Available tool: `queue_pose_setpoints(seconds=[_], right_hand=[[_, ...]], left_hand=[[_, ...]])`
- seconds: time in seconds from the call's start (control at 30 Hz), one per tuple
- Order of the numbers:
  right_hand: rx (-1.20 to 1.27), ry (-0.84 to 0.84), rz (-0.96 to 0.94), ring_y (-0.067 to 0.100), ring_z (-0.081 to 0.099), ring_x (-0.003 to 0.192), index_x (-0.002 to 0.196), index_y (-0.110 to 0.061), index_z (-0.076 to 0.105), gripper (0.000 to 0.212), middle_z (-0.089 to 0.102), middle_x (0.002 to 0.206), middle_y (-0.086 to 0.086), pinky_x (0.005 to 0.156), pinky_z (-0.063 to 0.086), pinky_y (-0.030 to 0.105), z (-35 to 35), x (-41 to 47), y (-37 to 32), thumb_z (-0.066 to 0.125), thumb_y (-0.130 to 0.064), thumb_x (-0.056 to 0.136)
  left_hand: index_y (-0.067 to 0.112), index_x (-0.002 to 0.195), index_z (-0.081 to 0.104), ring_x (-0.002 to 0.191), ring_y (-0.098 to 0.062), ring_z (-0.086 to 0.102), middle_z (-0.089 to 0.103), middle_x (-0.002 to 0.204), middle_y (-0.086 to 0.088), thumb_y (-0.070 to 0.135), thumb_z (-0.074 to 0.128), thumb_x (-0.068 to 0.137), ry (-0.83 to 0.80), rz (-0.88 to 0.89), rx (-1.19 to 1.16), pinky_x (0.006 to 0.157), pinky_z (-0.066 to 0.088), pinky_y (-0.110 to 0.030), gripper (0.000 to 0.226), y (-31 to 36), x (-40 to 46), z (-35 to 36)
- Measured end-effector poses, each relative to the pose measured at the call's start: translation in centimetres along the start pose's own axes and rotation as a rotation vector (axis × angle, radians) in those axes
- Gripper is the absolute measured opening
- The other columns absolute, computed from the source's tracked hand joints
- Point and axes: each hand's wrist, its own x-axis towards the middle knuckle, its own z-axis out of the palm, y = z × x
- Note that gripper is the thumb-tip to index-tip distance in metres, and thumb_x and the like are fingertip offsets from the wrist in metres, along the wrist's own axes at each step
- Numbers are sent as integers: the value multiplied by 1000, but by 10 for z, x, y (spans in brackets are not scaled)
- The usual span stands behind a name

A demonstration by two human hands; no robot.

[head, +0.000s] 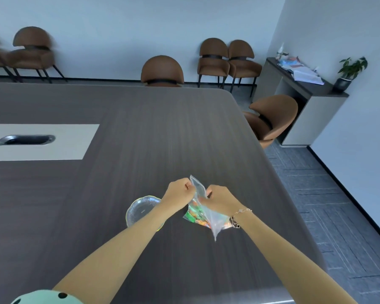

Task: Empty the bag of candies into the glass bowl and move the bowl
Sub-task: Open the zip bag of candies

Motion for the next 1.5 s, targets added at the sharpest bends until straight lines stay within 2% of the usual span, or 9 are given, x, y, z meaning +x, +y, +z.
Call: queue_pose_setpoints(seconds=[0.2,0.43,0.53,0.63,0.8,1.0,1.1,1.27,1.5], right_hand=[[-17,86,-110,24,53,70,87,3,62,22,68,86,17,59,40,29,0,4,-7,48,-13,91],[-208,329,-150,33,61,94,106,-3,58,19,60,105,17,79,51,38,-22,7,24,48,-17,96],[-160,137,-17,24,63,80,118,-9,47,46,63,104,12,65,51,33,-13,-8,26,52,-45,90],[-157,-83,4,26,67,87,118,-7,43,43,67,108,12,75,58,38,6,-16,24,57,-33,86],[-67,95,16,38,65,98,118,1,46,31,67,109,23,82,53,40,-18,-5,23,48,-8,89],[138,162,1,21,62,76,124,-5,48,33,64,86,9,79,46,30,-52,-3,24,50,-21,95],[152,143,51,26,63,82,129,-6,45,35,67,101,14,73,48,32,-33,-6,41,42,-13,94],[-85,-225,93,20,51,124,137,-34,31,103,51,137,-5,100,50,44,62,23,130,71,-72,50],[258,-40,69,10,61,93,113,-30,53,23,63,101,-10,86,50,18,72,-3,83,60,-30,91]], left_hand=[[13,83,55,84,-28,65,69,94,-13,32,39,92,-112,-83,299,75,53,-37,27,2,-17,20],[10,57,50,55,-22,52,56,60,-4,27,52,74,-179,-185,245,56,40,-29,24,-22,-23,9],[12,51,40,54,-21,46,46,53,-3,25,49,79,-163,-157,190,56,35,-31,32,-25,-23,5],[14,50,35,54,-20,43,40,51,-2,24,48,81,-154,-121,160,56,33,-31,35,-23,-25,7],[16,45,30,44,-14,30,35,45,2,30,55,76,-180,-82,194,48,25,-28,42,-25,-30,1],[16,47,33,38,-10,32,38,42,5,25,53,76,-115,-84,105,45,26,-21,36,-20,-28,-16],[12,57,48,46,-13,42,47,51,0,24,50,77,-134,-78,24,53,35,-25,24,-25,-32,-9],[15,56,53,47,-9,49,52,48,5,29,49,84,-101,-69,-38,51,38,-20,32,-41,-39,1],[11,61,61,54,-13,54,59,53,-1,25,40,96,-174,-192,-401,54,45,-18,43,-76,-46,3]])
